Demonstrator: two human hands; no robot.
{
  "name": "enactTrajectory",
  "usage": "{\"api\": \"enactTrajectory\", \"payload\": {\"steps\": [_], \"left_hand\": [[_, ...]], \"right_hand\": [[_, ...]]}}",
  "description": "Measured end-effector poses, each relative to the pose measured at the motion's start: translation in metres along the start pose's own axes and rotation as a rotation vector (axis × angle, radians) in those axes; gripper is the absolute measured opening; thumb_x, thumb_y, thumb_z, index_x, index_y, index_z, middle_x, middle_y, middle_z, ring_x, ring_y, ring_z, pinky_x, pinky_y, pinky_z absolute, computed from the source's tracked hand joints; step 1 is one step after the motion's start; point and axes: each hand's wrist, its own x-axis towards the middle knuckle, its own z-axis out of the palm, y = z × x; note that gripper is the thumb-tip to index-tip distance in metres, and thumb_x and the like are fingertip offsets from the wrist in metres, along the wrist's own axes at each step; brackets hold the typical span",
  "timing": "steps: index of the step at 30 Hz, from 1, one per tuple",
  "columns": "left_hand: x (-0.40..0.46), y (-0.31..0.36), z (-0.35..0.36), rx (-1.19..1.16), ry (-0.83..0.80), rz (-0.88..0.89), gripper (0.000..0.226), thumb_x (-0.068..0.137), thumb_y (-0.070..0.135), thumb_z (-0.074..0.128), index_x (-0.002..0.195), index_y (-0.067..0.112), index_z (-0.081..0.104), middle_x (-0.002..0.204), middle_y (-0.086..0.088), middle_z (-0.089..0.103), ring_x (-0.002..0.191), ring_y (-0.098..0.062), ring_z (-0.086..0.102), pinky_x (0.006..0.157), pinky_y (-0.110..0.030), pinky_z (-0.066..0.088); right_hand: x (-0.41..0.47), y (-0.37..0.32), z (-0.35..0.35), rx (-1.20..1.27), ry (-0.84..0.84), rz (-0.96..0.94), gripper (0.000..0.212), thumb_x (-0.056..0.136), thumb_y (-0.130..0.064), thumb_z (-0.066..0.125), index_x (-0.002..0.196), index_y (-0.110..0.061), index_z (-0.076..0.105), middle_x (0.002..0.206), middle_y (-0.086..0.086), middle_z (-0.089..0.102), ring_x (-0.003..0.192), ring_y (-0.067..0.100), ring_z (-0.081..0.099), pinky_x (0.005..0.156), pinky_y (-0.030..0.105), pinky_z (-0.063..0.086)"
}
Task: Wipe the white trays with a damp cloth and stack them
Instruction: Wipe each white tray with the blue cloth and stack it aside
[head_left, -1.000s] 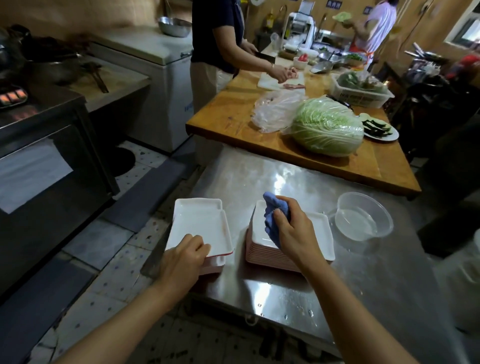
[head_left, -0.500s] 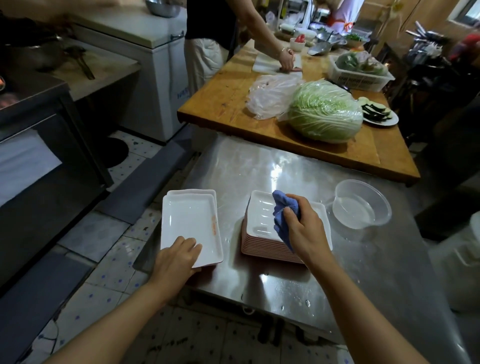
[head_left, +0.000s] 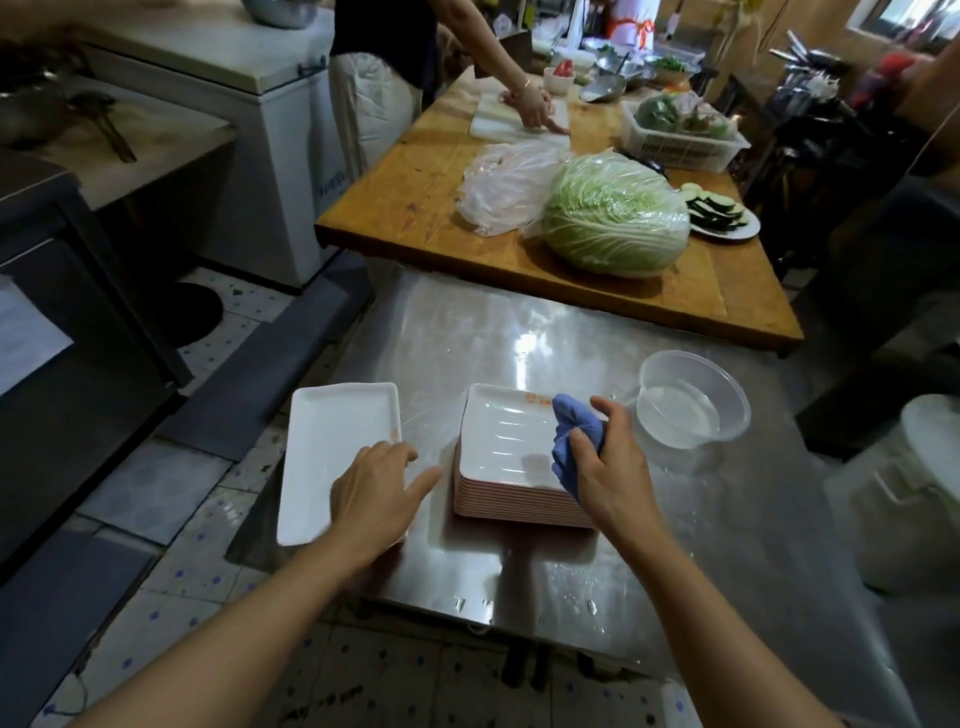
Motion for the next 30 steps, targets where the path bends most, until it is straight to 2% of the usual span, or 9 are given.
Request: {"api": "enactTrajectory", "payload": {"steps": [3,6,8,10,14,18,21,26,30], "left_hand": [[0.017,0.032,0.005,-0.215,-0.070,-0.135,0.048,0.086,0.054,0.052,0.123,0.023,0.052,0.100,0.007,0.061,0.097,-0.019,0.058,0.073,-0.029,0.041],[0.030,0.049,0.007,-0.260,-0.139,-0.189,0.052,0.087,0.044,0.055,0.134,0.023,0.044,0.095,0.007,0.057,0.099,-0.020,0.054,0.084,-0.034,0.045],[0.036,0.053,0.008,-0.244,-0.170,-0.192,0.054,0.088,0.036,0.056,0.138,0.023,0.041,0.107,0.001,0.059,0.104,-0.021,0.054,0.090,-0.037,0.046],[0.038,0.057,0.008,-0.240,-0.189,-0.181,0.053,0.088,0.026,0.056,0.139,0.023,0.041,0.114,-0.005,0.060,0.106,-0.024,0.055,0.093,-0.040,0.047],[0.036,0.059,0.011,-0.285,-0.168,-0.130,0.047,0.088,0.013,0.055,0.134,0.023,0.049,0.103,-0.007,0.064,0.087,-0.019,0.056,0.083,-0.033,0.049],[0.038,0.056,0.014,-0.334,-0.179,-0.135,0.051,0.085,0.009,0.056,0.133,0.027,0.050,0.075,0.009,0.055,0.072,-0.012,0.052,0.070,-0.025,0.043],[0.040,0.054,0.014,-0.366,-0.188,-0.140,0.054,0.083,0.005,0.057,0.130,0.029,0.054,0.068,0.009,0.051,0.069,-0.012,0.052,0.069,-0.027,0.045],[0.042,0.053,0.015,-0.398,-0.185,-0.137,0.052,0.080,-0.001,0.057,0.121,0.030,0.061,0.068,-0.003,0.051,0.076,-0.029,0.057,0.074,-0.038,0.051],[0.042,0.050,0.019,-0.431,-0.178,-0.153,0.052,0.079,0.000,0.057,0.121,0.030,0.062,0.071,0.002,0.051,0.074,-0.022,0.054,0.071,-0.032,0.048]], "right_hand": [[0.007,0.008,0.000,-0.053,0.068,-0.009,0.027,0.094,-0.006,0.045,0.098,-0.032,0.039,0.079,-0.017,0.050,0.070,-0.011,0.058,0.053,0.004,0.043],[0.021,0.020,-0.001,-0.104,0.079,0.059,0.022,0.092,-0.009,0.043,0.107,-0.022,0.035,0.077,-0.005,0.060,0.074,0.012,0.062,0.072,0.037,0.054],[0.032,0.025,-0.001,-0.162,0.055,0.101,0.022,0.090,-0.009,0.043,0.109,-0.018,0.036,0.088,0.007,0.062,0.083,0.026,0.060,0.077,0.050,0.051],[0.040,0.032,0.000,-0.285,0.041,0.098,0.018,0.086,-0.008,0.047,0.104,-0.008,0.045,0.097,0.014,0.059,0.091,0.032,0.056,0.081,0.050,0.047],[0.043,0.054,-0.001,-0.758,-0.022,-0.052,0.024,0.082,-0.014,0.061,0.102,-0.001,0.057,0.133,0.017,0.044,0.124,0.034,0.036,0.101,0.040,0.030],[0.046,0.070,0.002,-0.744,-0.134,-0.024,0.017,0.086,-0.007,0.053,0.103,-0.004,0.058,0.117,0.008,0.050,0.101,0.027,0.049,0.070,0.030,0.040],[0.060,0.074,0.004,-0.717,0.022,0.053,0.018,0.092,-0.011,0.036,0.096,-0.009,0.054,0.099,0.006,0.057,0.089,0.030,0.055,0.063,0.029,0.038],[0.078,0.074,0.015,-0.734,0.018,-0.042,0.026,0.091,-0.005,0.045,0.116,-0.003,0.052,0.122,0.014,0.043,0.108,0.028,0.042,0.082,0.032,0.037],[0.080,0.067,0.038,-0.669,-0.097,-0.163,0.027,0.087,-0.003,0.050,0.113,-0.003,0.056,0.121,0.013,0.044,0.109,0.028,0.042,0.085,0.038,0.045]]}}
